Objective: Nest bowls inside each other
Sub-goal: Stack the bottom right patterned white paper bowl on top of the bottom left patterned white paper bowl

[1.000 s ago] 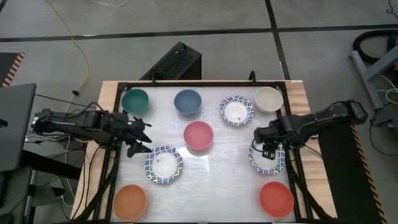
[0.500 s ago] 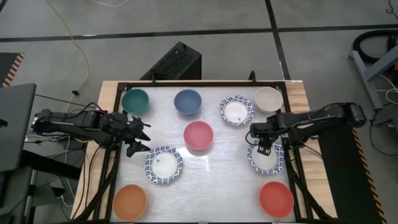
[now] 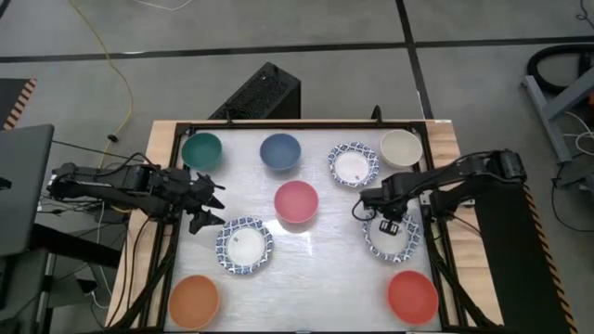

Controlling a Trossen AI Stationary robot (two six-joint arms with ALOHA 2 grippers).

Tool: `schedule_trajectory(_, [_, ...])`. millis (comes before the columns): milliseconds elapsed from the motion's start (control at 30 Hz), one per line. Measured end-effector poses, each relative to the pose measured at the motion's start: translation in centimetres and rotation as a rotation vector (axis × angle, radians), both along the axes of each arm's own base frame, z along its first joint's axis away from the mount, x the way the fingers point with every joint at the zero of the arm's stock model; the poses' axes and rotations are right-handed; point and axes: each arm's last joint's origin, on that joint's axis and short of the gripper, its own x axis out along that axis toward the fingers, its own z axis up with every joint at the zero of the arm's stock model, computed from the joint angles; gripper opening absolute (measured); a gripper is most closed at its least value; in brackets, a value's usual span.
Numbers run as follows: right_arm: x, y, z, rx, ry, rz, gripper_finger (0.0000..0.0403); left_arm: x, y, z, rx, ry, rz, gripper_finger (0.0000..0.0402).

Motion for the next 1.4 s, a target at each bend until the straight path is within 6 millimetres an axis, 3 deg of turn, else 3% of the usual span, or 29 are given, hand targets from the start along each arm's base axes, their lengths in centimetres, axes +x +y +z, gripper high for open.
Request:
schedule_trajectory(100, [0.7, 0.1, 1.2, 0.015, -0.044, -0.011, 0.0017, 0.0, 0.0, 0.0, -0.008, 0.001, 0.008, 0.0281])
schedule_trajectory(300, [3.5, 0.0, 6.5, 0.015, -0.214, -0.092, 0.0008, 0.0, 0.1, 0.0, -0.091, 0.017, 0.092, 0.0281])
schedule_trajectory(567, [7.5, 0.0, 16.1, 0.031, -0.683, -0.174, 0.0005, 0.1, 0.3, 0.0, -0.129, 0.019, 0.222, 0.0281])
schedule_trajectory(667, [9.1, -0.1, 18.3, 0.001, -0.819, -0.241, 0.0005, 0.3, 0.4, 0.4, -0.137, -0.027, 0.273, 0.0281])
schedule_trajectory(900, [14.6, -0.7, 18.8, -0.209, -0.842, -0.342, 0.0004, 1.7, 0.7, 2.0, -0.13, -0.242, 0.398, 0.0281])
schedule_trajectory(1100, [19.8, -1.0, 17.9, -0.362, -0.827, -0.335, 0.0005, 2.8, 1.0, 1.2, -0.033, -0.199, 0.506, 0.0281])
schedule_trajectory(1400, [23.7, -1.8, 17.5, -0.384, -0.827, -0.294, 0.0005, 4.2, 1.1, 0.9, 0.077, -0.206, 0.546, 0.0281])
